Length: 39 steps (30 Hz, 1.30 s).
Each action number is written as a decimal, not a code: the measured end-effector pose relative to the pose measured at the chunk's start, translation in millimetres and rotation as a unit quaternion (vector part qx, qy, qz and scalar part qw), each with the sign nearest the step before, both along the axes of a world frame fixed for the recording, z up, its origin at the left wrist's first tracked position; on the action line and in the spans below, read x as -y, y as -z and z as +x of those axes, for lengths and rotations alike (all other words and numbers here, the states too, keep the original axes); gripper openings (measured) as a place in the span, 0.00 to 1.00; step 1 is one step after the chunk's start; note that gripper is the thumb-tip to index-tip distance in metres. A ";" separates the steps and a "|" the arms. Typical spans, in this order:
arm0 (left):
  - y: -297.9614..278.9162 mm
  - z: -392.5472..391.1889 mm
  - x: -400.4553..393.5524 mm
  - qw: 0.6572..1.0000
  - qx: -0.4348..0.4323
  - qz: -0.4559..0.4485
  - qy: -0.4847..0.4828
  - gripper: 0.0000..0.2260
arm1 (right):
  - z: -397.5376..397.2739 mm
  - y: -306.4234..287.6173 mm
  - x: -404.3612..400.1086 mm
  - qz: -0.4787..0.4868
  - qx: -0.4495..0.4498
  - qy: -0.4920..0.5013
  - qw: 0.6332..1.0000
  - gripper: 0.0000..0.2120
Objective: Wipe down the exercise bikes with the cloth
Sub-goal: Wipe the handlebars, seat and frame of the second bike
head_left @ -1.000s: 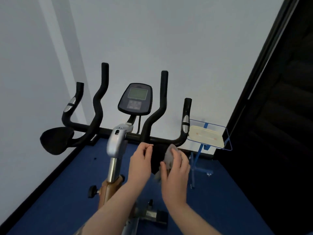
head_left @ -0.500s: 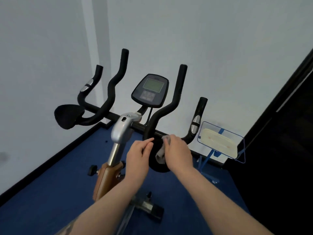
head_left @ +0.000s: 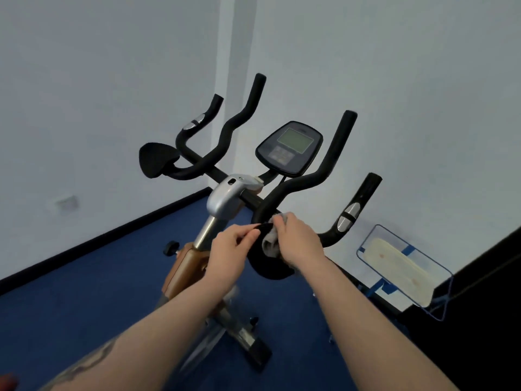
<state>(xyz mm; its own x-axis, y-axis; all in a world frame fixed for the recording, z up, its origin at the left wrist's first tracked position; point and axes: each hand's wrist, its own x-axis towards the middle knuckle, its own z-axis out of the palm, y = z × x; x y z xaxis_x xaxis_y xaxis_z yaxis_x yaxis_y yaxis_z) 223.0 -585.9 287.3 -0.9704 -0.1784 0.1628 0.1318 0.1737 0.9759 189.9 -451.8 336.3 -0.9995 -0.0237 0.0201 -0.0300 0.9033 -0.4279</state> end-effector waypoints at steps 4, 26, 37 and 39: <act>1.1 6.2 -5.2 0.999 0.007 0.036 -0.011 0.09 | 32.0 24.7 -11.2 0.038 -0.112 -0.011 0.993 0.15; 12.3 24.9 -36.4 0.982 -0.002 0.151 -0.112 0.14 | 12.7 24.1 -24.9 -0.083 -0.052 -0.086 0.991 0.16; 3.1 29.9 -37.3 0.982 0.012 0.156 -0.107 0.12 | 26.3 13.2 -34.5 -0.044 0.010 -0.052 0.998 0.17; -3.7 32.2 -33.8 0.986 0.022 0.137 -0.093 0.11 | 32.8 13.1 -40.3 -0.063 0.023 -0.038 0.997 0.18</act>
<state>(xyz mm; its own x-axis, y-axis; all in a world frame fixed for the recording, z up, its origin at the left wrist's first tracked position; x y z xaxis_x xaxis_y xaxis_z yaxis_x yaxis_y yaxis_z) 255.2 -552.2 291.0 -0.9219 -0.3852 0.0425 0.0792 -0.0800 0.9936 222.8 -411.5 323.2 -0.9949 -0.0995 -0.0184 -0.0739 0.8385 -0.5399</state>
